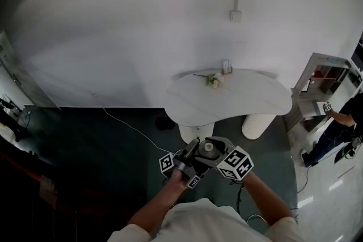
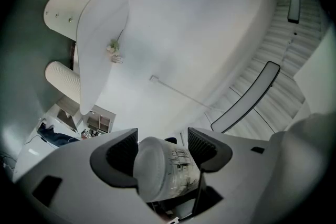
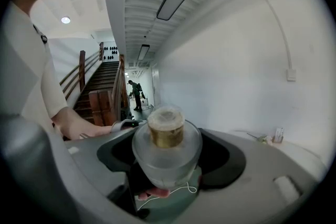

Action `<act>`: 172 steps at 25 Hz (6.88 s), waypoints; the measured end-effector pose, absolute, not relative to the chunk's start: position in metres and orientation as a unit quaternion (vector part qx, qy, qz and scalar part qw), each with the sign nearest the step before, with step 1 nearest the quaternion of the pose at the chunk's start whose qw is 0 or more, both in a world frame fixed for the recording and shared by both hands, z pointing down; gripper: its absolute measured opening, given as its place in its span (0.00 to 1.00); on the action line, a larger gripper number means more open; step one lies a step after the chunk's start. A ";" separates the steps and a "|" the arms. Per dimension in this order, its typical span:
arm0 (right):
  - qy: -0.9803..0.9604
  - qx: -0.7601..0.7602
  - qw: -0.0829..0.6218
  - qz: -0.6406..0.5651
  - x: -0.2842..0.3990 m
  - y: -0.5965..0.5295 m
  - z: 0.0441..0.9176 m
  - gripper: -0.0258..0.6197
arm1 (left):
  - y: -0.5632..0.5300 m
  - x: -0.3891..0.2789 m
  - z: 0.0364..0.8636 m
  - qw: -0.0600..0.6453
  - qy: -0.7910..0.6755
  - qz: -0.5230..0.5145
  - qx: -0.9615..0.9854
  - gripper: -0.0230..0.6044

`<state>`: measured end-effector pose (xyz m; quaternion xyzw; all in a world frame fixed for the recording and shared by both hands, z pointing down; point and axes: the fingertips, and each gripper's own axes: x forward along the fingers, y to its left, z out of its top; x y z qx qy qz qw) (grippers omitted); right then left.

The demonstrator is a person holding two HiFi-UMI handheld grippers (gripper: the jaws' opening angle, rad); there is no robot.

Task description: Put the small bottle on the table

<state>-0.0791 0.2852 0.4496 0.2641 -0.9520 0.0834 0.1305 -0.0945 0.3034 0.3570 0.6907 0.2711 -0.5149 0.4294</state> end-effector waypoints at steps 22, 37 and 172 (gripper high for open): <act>-0.964 0.217 0.131 0.084 -0.051 0.271 0.469 0.58 | 0.287 -0.064 0.377 0.416 0.230 -0.540 0.695 0.48; -0.952 0.260 0.133 0.089 -0.091 0.167 0.470 0.58 | 0.180 -0.105 0.379 0.442 0.255 -0.527 0.680 0.48; -0.825 0.398 0.285 0.282 0.034 -0.433 0.883 0.58 | -0.379 -0.043 0.797 0.775 -0.231 -0.269 0.522 0.48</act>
